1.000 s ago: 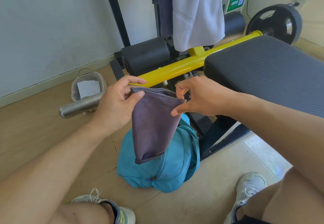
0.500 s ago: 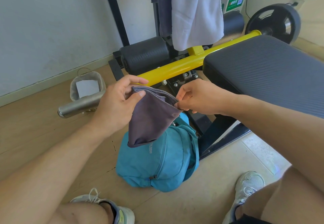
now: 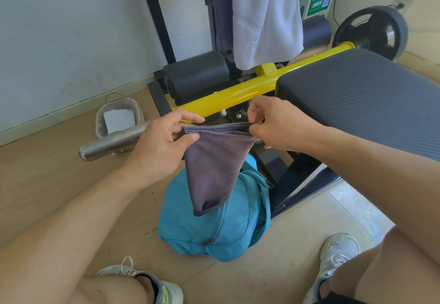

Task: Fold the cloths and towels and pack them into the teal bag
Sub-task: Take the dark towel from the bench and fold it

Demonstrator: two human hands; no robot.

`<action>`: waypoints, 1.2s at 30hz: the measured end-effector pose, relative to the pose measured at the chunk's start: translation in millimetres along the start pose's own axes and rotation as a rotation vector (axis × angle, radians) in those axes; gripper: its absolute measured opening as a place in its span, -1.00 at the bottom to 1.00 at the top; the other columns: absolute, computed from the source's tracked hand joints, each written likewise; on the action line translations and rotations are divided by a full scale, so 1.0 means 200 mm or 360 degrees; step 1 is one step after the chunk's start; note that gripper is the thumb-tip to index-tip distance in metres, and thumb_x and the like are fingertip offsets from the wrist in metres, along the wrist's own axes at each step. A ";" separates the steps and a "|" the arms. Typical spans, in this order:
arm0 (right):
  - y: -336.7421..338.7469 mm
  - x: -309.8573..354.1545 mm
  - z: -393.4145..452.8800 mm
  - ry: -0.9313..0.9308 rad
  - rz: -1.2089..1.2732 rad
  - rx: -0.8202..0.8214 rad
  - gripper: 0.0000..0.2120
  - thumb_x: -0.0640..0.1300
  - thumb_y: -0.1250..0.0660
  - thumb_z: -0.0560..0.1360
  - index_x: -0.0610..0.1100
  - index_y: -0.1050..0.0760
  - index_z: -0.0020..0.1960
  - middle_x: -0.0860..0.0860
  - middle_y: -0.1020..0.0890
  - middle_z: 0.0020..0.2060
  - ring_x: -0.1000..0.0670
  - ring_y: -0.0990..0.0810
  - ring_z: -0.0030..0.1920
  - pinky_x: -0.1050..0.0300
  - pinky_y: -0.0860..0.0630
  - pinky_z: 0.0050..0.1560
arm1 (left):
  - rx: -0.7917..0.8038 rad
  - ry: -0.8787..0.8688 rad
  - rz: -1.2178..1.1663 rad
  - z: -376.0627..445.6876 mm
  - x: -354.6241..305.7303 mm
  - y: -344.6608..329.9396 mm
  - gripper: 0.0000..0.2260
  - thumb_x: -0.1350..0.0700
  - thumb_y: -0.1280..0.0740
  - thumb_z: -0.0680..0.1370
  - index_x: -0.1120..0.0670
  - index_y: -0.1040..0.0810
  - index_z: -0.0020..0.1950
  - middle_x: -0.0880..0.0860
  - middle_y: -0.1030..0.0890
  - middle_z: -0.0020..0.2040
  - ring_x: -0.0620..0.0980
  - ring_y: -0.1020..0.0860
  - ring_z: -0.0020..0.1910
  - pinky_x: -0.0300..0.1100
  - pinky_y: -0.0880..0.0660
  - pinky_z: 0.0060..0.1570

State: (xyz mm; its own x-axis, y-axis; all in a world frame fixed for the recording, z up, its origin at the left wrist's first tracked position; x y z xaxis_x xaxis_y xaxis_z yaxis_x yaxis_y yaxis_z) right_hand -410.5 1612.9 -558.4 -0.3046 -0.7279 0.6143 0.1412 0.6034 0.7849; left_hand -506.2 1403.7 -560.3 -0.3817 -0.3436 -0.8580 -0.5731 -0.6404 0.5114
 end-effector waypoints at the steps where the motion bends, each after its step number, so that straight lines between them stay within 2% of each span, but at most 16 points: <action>1: 0.00 0.00 0.00 0.0046 -0.0040 0.0016 -0.85 -0.22 -0.33 0.51 0.00 -0.55 0.00 0.08 -0.66 -0.03 0.16 -0.60 -0.13 0.03 -0.64 0.00 | 0.0002 0.0002 0.0013 0.00 0.00 0.00 -0.74 0.29 -0.35 0.61 -0.09 -0.59 0.11 -0.12 -0.74 -0.06 -0.02 -0.69 -0.09 -0.09 -0.59 0.00; 4: 0.00 0.02 -0.01 0.0103 -0.0122 0.0056 -0.78 -0.19 -0.34 0.52 0.11 -0.66 -0.02 0.20 -0.67 -0.04 0.27 -0.58 -0.10 0.10 -0.62 0.06 | -0.0009 -0.0004 0.0035 0.00 0.01 0.00 -0.75 0.29 -0.37 0.60 -0.06 -0.60 0.14 -0.10 -0.75 -0.05 -0.06 -0.70 -0.06 -0.05 -0.58 0.09; 9: 0.00 0.05 -0.02 0.0147 -0.0233 0.0041 -0.81 -0.02 -0.30 0.56 0.13 -0.69 0.01 0.23 -0.69 -0.03 0.17 -0.64 -0.03 -0.03 -0.62 0.15 | -0.0026 -0.0035 0.0018 0.00 0.00 0.00 -0.73 0.29 -0.36 0.60 -0.08 -0.60 0.13 -0.08 -0.75 -0.06 -0.07 -0.70 -0.05 -0.15 -0.56 0.07; 13: -0.02 0.05 -0.02 0.0135 -0.0413 0.0152 -0.73 0.23 -0.26 0.57 0.15 -0.68 0.06 0.24 -0.68 0.02 0.14 -0.63 -0.03 0.00 -0.65 0.03 | -0.0026 -0.0043 0.0002 0.00 0.00 0.00 -0.76 0.31 -0.35 0.61 0.01 -0.59 0.18 -0.07 -0.74 -0.02 -0.09 -0.68 -0.04 -0.34 -0.55 -0.01; 15: -0.02 0.05 -0.03 0.0136 -0.0513 0.0238 -0.69 0.28 -0.26 0.55 0.16 -0.67 0.06 0.23 -0.69 -0.02 0.13 -0.64 -0.07 0.02 -0.65 -0.02 | -0.0026 -0.0038 -0.0012 0.00 -0.01 0.01 -0.76 0.31 -0.35 0.61 0.02 -0.59 0.18 -0.05 -0.73 -0.01 -0.07 -0.68 -0.04 -0.33 -0.55 -0.01; 19: -0.01 0.07 -0.04 0.0162 -0.0650 0.0218 -0.77 0.16 -0.26 0.61 0.12 -0.66 0.05 0.17 -0.67 0.00 0.06 -0.61 0.00 -0.02 -0.63 0.00 | -0.0030 -0.0019 0.0042 0.00 0.01 0.01 -0.77 0.29 -0.35 0.61 0.00 -0.59 0.17 -0.06 -0.74 -0.02 -0.05 -0.69 -0.04 -0.19 -0.57 0.05; 23: 0.00 0.05 -0.01 0.0140 -0.0535 0.0123 -0.79 0.13 -0.21 0.65 0.06 -0.55 0.11 0.07 -0.63 0.02 -0.03 -0.57 0.06 -0.11 -0.57 0.09 | -0.0137 0.0042 0.0111 0.02 0.05 0.05 -0.79 0.24 -0.35 0.62 -0.03 -0.60 0.16 -0.08 -0.74 -0.03 -0.06 -0.69 -0.04 -0.12 -0.57 0.08; 27: 0.03 0.04 0.00 0.0199 -0.0290 0.0046 -0.84 0.05 -0.25 0.65 0.00 -0.54 0.04 0.16 -0.57 -0.18 0.08 -0.53 -0.14 0.13 -0.46 -0.14 | -0.0197 0.0127 0.0070 0.03 0.07 0.07 -0.82 0.22 -0.36 0.62 -0.02 -0.63 0.15 -0.04 -0.75 -0.04 0.01 -0.70 -0.01 0.12 -0.59 0.18; 29: 0.03 0.03 0.00 0.0190 -0.0144 0.0027 -0.90 0.01 -0.30 0.63 0.00 -0.51 0.02 0.13 -0.61 -0.11 0.13 -0.55 -0.14 0.16 -0.51 -0.12 | -0.0216 0.0129 0.0020 0.03 0.07 0.06 -0.82 0.23 -0.35 0.63 -0.05 -0.63 0.09 -0.04 -0.75 -0.07 -0.02 -0.69 -0.05 0.06 -0.60 0.16; 30: 0.03 0.02 0.00 0.0174 -0.0073 0.0029 -0.93 -0.01 -0.32 0.62 0.00 -0.50 0.04 0.11 -0.64 -0.07 0.14 -0.58 -0.13 0.14 -0.56 -0.08 | -0.0206 0.0124 0.0000 0.03 0.07 0.05 -0.81 0.23 -0.34 0.63 -0.06 -0.62 0.07 -0.05 -0.74 -0.09 -0.08 -0.67 -0.09 -0.04 -0.60 0.11; 31: 0.03 0.01 0.00 0.0166 -0.0026 0.0037 -0.93 -0.05 -0.33 0.62 0.00 -0.48 0.08 0.09 -0.67 -0.05 0.16 -0.60 -0.14 0.15 -0.59 -0.06 | -0.0181 0.0115 -0.0009 0.03 0.06 0.04 -0.81 0.23 -0.33 0.64 -0.07 -0.61 0.06 -0.06 -0.73 -0.11 -0.13 -0.65 -0.12 -0.15 -0.57 0.04; 33: 0.04 0.01 0.00 0.0171 -0.0036 0.0091 -0.83 -0.10 -0.32 0.62 0.01 -0.46 0.20 0.09 -0.70 -0.04 0.22 -0.60 -0.18 0.28 -0.54 -0.12 | -0.0135 0.0097 0.0004 0.03 0.04 0.03 -0.80 0.22 -0.31 0.65 -0.09 -0.60 0.05 -0.06 -0.72 -0.13 -0.16 -0.63 -0.16 -0.26 -0.53 -0.09; 34: 0.04 0.01 0.00 0.0183 -0.0066 0.0122 -0.79 -0.11 -0.31 0.63 0.02 -0.47 0.25 0.11 -0.69 -0.01 0.24 -0.60 -0.15 0.32 -0.51 -0.11 | -0.0128 0.0092 0.0008 0.03 0.03 0.02 -0.81 0.22 -0.31 0.65 -0.09 -0.59 0.05 -0.05 -0.72 -0.13 -0.13 -0.64 -0.16 -0.25 -0.52 -0.10; 36: 0.03 0.01 0.00 0.0229 -0.0060 0.0161 -0.72 -0.09 -0.31 0.63 0.04 -0.48 0.33 0.12 -0.66 0.12 0.20 -0.60 0.02 0.23 -0.54 0.08 | -0.0135 0.0083 -0.0010 0.02 0.03 0.02 -0.82 0.21 -0.31 0.65 -0.07 -0.59 0.07 0.01 -0.73 -0.10 0.02 -0.65 -0.11 -0.13 -0.53 -0.08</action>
State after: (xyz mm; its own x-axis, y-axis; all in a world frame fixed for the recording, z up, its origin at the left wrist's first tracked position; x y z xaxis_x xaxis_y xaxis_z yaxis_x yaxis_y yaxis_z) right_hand -410.2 1614.9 -551.2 -0.1691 -0.7853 0.5956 0.0346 0.5992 0.7999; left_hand -513.4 1402.4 -563.0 -0.3391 -0.3732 -0.8636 -0.5112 -0.6975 0.5022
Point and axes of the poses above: each hand's wrist, its own z-axis towards the middle knuckle, its own y-axis out of the back of the hand, x = y × z, the point moved 3 cm from there along z, towards the middle knuckle
